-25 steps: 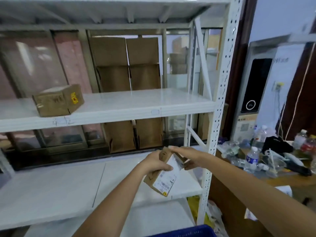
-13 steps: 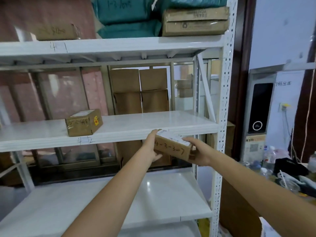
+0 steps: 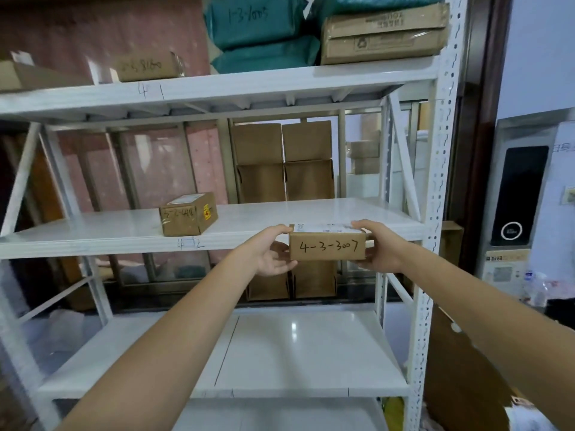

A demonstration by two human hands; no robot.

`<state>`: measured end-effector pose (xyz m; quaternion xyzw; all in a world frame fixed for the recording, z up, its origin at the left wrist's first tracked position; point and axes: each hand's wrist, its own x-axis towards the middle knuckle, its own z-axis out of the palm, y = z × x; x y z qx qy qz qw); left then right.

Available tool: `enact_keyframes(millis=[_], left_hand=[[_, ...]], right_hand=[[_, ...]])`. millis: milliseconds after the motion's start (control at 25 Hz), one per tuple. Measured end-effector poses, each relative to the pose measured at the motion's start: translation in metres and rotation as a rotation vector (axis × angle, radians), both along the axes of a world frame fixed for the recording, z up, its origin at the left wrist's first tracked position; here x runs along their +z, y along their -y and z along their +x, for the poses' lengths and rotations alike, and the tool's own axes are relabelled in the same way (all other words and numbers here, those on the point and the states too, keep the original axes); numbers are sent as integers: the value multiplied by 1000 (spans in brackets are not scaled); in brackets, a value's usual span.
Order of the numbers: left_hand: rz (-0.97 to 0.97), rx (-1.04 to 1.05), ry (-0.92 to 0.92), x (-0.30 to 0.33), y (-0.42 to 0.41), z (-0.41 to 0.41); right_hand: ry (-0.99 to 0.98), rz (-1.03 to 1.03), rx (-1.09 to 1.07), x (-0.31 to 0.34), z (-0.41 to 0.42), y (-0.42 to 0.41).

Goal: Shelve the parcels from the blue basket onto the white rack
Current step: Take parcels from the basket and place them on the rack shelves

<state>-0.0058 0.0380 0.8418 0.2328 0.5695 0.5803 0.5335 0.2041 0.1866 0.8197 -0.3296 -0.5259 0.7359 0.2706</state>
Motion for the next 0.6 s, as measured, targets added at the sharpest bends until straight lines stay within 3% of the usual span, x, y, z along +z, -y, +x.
enact_keyframes(millis=[280,600], left_hand=[[30,173,42,-26,52,-53],[92,184,39,-46,123,-142]], right_hand=[[32,98,73,-21,-72,31],[-38,124,-92,-37,-172,107]])
